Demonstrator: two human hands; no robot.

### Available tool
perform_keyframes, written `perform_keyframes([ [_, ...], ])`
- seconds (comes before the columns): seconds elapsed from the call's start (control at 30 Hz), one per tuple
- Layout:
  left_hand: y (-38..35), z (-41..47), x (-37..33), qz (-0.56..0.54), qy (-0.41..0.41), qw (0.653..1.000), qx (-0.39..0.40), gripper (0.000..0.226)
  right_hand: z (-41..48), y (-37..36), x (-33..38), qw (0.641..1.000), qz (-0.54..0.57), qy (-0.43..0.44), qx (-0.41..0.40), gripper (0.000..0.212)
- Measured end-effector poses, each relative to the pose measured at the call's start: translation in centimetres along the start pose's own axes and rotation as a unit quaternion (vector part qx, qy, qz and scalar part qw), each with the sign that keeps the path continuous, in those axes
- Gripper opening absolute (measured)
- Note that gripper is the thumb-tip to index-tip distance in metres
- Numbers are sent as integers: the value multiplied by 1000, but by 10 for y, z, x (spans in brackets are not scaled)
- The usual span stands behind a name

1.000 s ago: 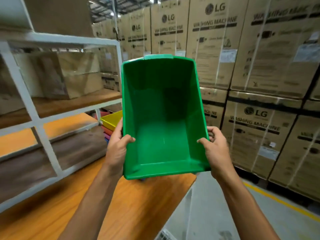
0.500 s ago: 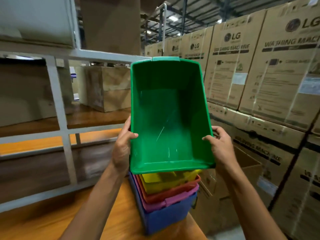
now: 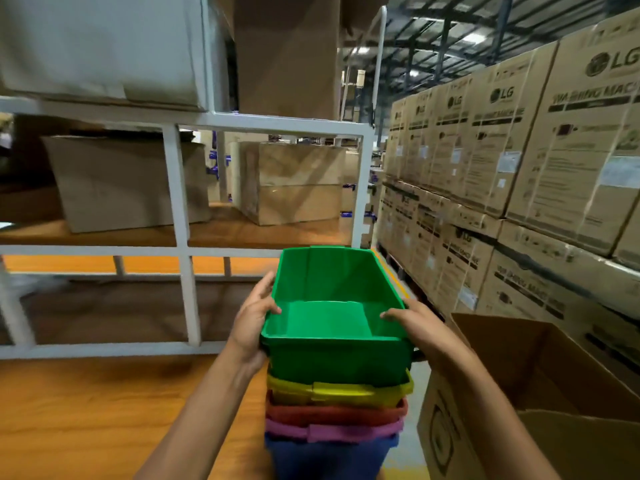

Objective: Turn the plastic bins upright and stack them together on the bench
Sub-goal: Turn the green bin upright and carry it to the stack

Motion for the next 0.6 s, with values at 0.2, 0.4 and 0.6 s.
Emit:
perform_keyframes([
  [0.2, 17, -10, 25, 57, 51, 994, -78, 60, 17, -2, -21, 1000, -20, 0, 2, 27],
  [0.4, 30, -18, 18, 154, 50, 981, -109, 48, 16, 3, -16, 993, -95, 57, -51, 52],
  [0.6, 10, -21, 25, 336, 62, 937, -76, 49, 12, -16, -30, 964, -252, 87, -12, 67],
])
Point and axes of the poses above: each hand's wrist, its own z-axis towards the middle knuckle, its own y-axis out of the back of the hand, x = y × z, the point moved 7 cm from there along z, towards the middle knuckle, and after that the axes turned 7 degrees about x, right-handed, at the moved point
